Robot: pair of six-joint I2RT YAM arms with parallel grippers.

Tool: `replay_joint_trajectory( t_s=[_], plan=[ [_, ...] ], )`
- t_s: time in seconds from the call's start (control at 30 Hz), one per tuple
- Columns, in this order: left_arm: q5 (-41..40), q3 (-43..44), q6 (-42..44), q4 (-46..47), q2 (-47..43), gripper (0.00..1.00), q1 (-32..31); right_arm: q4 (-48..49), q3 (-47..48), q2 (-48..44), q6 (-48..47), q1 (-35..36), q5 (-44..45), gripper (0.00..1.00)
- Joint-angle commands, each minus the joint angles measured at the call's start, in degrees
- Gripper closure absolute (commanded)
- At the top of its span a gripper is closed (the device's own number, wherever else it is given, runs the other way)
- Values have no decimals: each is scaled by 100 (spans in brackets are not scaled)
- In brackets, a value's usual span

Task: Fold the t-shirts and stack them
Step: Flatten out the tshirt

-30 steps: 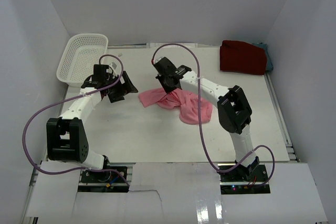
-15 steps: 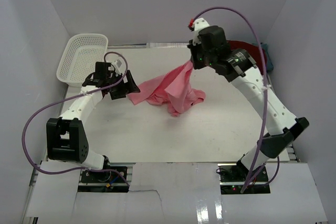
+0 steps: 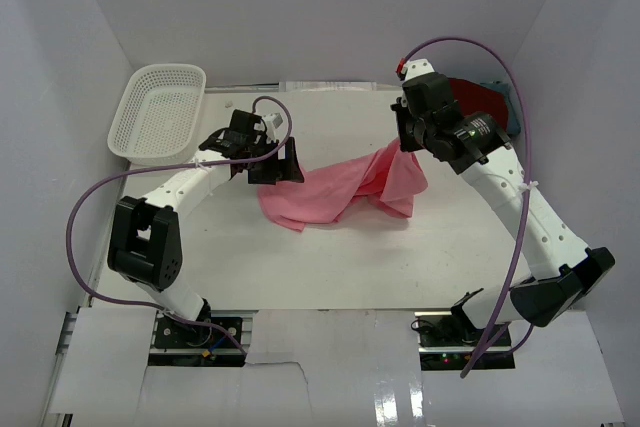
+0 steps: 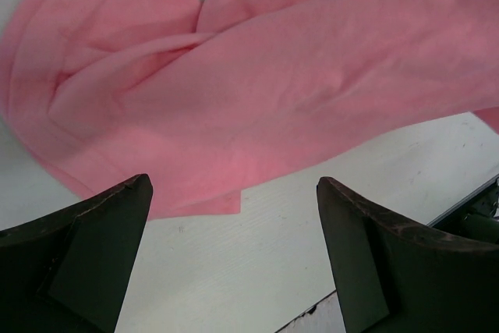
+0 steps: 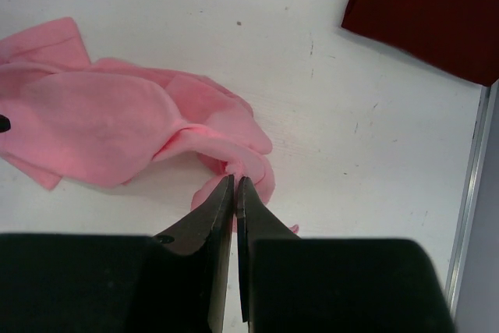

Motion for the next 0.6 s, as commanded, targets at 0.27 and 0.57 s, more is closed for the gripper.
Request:
replay_joint_trajectory(
  t_s=[0.27,0.57],
  plan=[
    [-978,-1345,285,-241,-2231,2,-679,314,93,491,-14,-339,-242,92],
    [-2340,-1584,611,-619,-2156,14,-1559,385,225,966,-14,-515,-479,92]
  ],
)
